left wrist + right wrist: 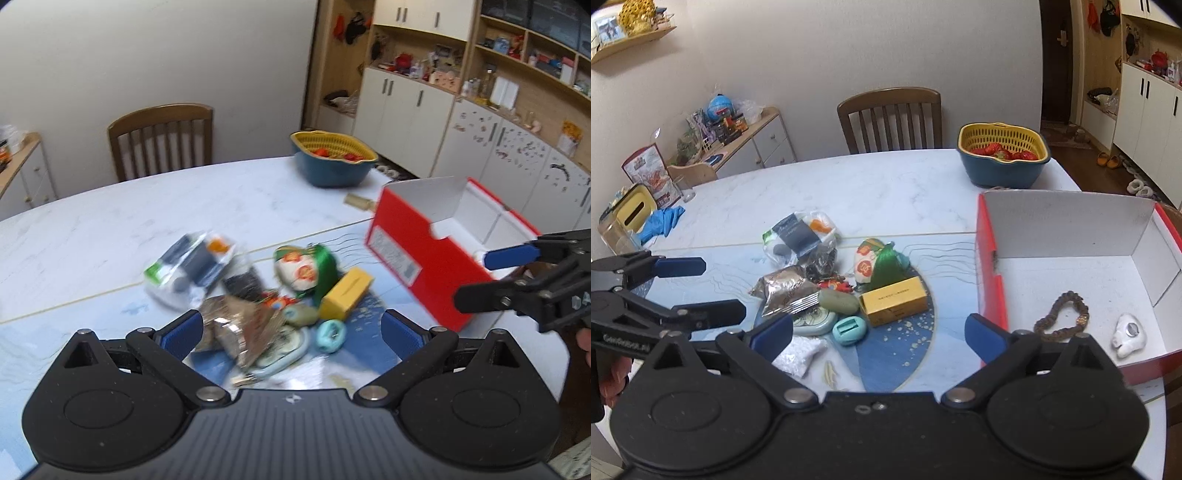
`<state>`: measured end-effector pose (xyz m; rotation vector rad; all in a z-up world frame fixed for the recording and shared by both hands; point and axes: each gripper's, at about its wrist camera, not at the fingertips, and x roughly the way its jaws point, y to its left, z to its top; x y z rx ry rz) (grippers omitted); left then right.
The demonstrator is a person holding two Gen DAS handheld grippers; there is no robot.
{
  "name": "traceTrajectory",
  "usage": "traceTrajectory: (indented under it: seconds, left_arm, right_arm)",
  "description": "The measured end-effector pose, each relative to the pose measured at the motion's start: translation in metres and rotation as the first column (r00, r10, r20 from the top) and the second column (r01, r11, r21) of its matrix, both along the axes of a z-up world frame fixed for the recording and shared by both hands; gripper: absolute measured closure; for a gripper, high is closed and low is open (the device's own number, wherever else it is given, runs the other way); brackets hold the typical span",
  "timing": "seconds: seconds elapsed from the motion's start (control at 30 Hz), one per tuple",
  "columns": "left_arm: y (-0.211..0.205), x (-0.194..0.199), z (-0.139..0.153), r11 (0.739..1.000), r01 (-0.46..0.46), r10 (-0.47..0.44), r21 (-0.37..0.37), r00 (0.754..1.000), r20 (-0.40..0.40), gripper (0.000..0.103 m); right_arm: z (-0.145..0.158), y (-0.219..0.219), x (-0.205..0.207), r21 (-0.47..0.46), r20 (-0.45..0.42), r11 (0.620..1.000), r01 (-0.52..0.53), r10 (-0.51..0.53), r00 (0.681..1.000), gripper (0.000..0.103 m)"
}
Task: Organize objects
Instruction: 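Withdraw both tools from the box back toward the item pile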
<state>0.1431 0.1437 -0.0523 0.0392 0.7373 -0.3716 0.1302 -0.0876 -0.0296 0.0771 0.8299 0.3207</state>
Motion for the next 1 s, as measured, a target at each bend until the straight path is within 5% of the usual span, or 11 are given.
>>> traceTrajectory:
  seconds: [0.47,1.0]
  left_arm:
    - [0.026,0.017,-0.045,0.998,0.008,-0.007,0.066,1.000,-0.003,0.000]
    - [0.025,0.066,-0.078,0.996,0.027,-0.023,0.086,0.998,-0.052,0.000]
  right_arm:
    - [-0.036,0.045,0.011,-0.103,-0.041,0.990,-0.096,0.092,0.995,0.005]
    - [-0.086,0.058,0.054,-0.087,-0.128,0.996,-0.022,0.010,0.992,0.017]
